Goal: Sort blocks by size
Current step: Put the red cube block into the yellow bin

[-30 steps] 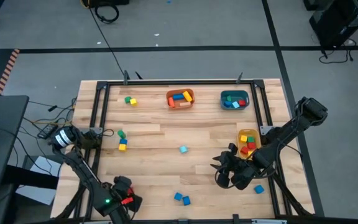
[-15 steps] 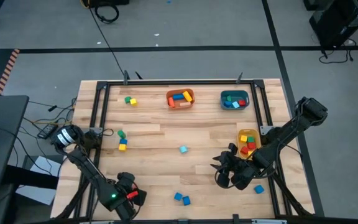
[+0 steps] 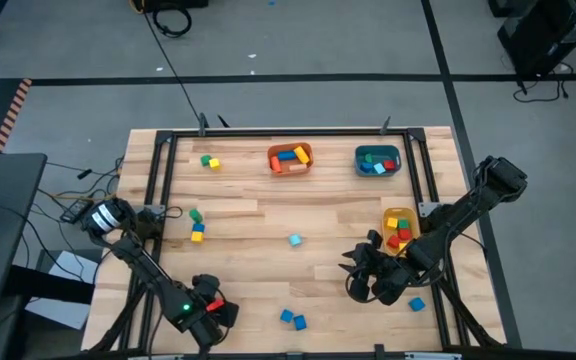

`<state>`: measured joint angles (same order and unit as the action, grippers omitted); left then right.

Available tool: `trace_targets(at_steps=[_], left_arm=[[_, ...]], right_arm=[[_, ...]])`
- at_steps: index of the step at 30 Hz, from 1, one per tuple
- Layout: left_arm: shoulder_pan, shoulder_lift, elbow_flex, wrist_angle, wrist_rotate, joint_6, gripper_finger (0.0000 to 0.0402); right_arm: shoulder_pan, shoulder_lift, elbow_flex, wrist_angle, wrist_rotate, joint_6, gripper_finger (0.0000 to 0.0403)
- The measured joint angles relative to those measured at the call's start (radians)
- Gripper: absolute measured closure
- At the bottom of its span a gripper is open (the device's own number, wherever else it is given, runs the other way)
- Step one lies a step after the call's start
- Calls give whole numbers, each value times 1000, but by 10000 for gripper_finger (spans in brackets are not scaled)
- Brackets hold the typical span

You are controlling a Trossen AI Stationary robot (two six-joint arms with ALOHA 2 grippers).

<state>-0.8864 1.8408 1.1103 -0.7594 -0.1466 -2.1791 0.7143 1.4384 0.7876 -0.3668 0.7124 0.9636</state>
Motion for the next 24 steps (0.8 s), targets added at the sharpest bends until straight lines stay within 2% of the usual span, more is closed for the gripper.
trace_targets(at_steps=[9, 24], left_arm=[[-1, 1, -2, -9, 11, 25, 263], [-2, 6, 14, 0, -15, 28, 265]], right_arm=[[0, 0, 0, 3, 0, -6, 245], [-1, 0, 0, 60, 2, -6, 245]])
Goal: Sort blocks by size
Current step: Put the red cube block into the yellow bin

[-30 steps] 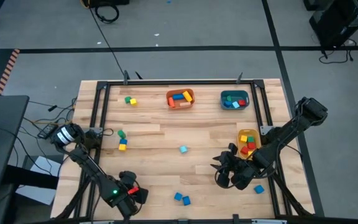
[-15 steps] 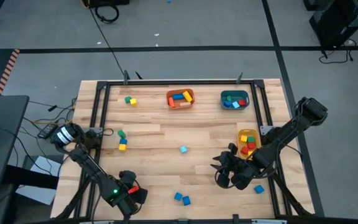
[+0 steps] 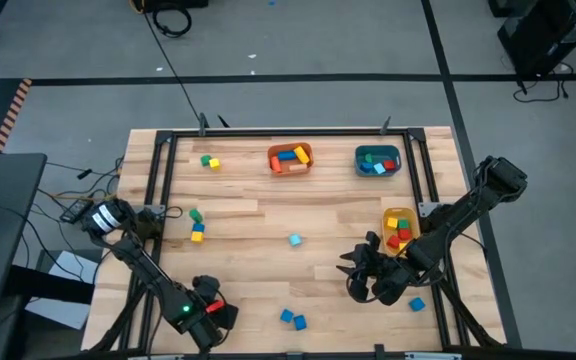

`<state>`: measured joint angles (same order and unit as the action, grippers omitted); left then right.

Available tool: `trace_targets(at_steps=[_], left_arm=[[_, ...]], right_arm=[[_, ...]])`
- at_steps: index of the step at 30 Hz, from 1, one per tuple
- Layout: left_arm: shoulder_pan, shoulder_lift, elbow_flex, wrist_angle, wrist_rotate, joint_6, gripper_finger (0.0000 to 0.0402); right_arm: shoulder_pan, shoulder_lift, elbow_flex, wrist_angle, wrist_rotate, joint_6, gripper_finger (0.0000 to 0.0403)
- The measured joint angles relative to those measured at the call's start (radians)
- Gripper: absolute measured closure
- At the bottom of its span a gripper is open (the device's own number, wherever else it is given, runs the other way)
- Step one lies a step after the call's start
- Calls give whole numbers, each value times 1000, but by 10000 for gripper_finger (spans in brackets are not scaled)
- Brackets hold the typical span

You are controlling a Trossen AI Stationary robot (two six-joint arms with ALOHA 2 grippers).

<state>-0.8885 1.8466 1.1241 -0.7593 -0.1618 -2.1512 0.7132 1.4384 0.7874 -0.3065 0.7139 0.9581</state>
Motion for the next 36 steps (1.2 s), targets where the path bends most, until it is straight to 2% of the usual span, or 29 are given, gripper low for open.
trace_targets(at_steps=[8, 15, 19, 21, 27, 36], left_arm=[[24, 6, 53, 57, -205, 56, 265], [95, 5, 56, 229, -360, 229, 265], [151, 3, 56, 312, -393, 344, 265], [177, 3, 56, 351, -398, 397, 265], [250, 2, 56, 444, -417, 528, 259], [340, 0, 57, 521, -413, 697, 257]], right_arm=[[1, 0, -15, 66, 38, -28, 245], [1, 1, -159, 397, 46, -182, 245], [4, 1, -219, 623, -12, -240, 245], [15, 1, -231, 674, -26, -277, 245], [46, 1, -232, 663, 25, -289, 245], [34, 1, -232, 577, 26, -290, 245]])
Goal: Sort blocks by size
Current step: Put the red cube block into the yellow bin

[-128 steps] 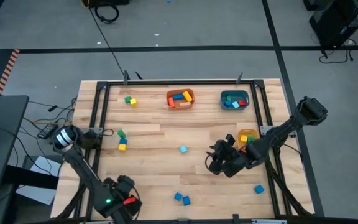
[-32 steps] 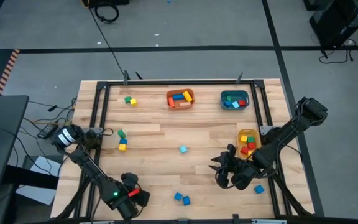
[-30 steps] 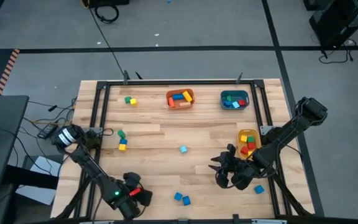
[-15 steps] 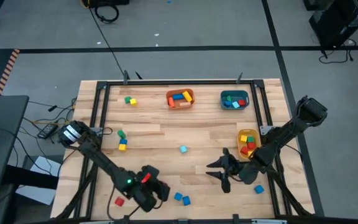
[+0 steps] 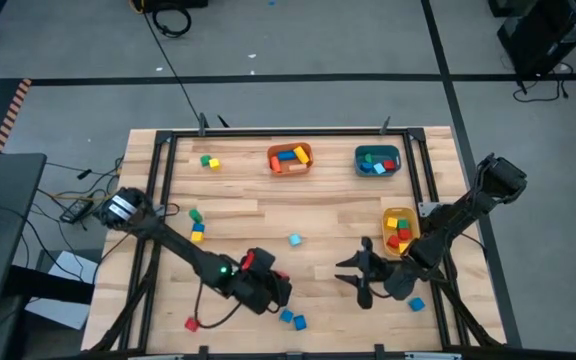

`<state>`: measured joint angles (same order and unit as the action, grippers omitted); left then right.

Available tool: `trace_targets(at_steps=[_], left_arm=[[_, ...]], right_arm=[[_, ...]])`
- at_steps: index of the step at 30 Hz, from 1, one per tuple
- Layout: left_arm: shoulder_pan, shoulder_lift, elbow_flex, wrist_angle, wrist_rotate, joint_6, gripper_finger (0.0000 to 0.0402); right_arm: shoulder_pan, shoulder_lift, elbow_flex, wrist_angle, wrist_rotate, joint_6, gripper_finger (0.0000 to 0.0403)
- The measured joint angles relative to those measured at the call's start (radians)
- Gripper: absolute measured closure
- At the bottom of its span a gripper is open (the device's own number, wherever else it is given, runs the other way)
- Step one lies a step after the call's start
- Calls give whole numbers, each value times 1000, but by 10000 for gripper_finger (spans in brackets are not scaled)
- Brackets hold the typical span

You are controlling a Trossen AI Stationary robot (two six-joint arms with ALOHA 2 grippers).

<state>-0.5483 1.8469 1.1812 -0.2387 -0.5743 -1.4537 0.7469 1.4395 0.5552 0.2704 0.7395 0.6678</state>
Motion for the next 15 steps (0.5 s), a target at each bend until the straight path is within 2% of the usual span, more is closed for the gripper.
trace_targets(at_steps=[8, 15], left_arm=[[90, 0, 0, 33, 8, 199, 257], [202, 14, 0, 92, 119, 399, 257]], right_arm=[[-32, 12, 0, -56, 1, -61, 243], [-62, 134, 0, -63, 2, -8, 243]])
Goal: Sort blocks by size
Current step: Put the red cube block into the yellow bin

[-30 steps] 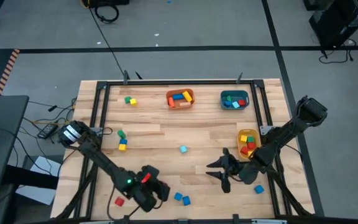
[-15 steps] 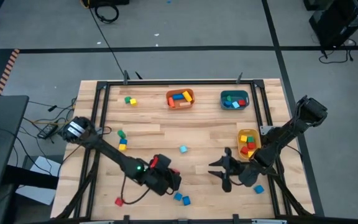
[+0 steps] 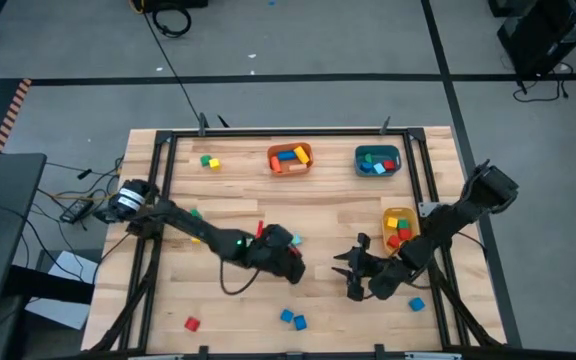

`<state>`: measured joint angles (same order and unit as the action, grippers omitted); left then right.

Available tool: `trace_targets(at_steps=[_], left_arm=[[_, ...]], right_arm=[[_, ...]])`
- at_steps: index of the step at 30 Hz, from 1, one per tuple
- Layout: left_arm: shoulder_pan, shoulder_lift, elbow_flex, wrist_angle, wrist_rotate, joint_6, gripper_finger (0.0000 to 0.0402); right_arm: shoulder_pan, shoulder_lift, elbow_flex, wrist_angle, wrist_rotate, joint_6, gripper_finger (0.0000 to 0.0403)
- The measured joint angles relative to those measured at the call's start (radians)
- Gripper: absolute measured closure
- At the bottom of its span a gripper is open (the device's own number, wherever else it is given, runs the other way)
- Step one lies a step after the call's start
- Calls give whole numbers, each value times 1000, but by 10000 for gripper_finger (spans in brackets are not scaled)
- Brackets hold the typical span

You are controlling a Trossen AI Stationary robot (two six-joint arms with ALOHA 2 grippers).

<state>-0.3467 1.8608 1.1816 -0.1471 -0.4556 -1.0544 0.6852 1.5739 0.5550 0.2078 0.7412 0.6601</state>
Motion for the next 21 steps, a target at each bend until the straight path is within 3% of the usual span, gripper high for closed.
trace_targets(at_steps=[6, 13, 17, 21], left_arm=[[43, 57, 0, 184, 88, 110, 257], [48, 122, 0, 385, 167, 138, 257], [44, 159, 0, 485, 196, 135, 257], [44, 186, 0, 584, 237, 135, 256]], right_arm=[[-3, 43, -1, -113, -2, 259, 246], [119, -1, -1, -229, 12, 474, 269], [201, -6, 3, -218, 112, 523, 288], [283, -6, 24, -178, 265, 450, 305]])
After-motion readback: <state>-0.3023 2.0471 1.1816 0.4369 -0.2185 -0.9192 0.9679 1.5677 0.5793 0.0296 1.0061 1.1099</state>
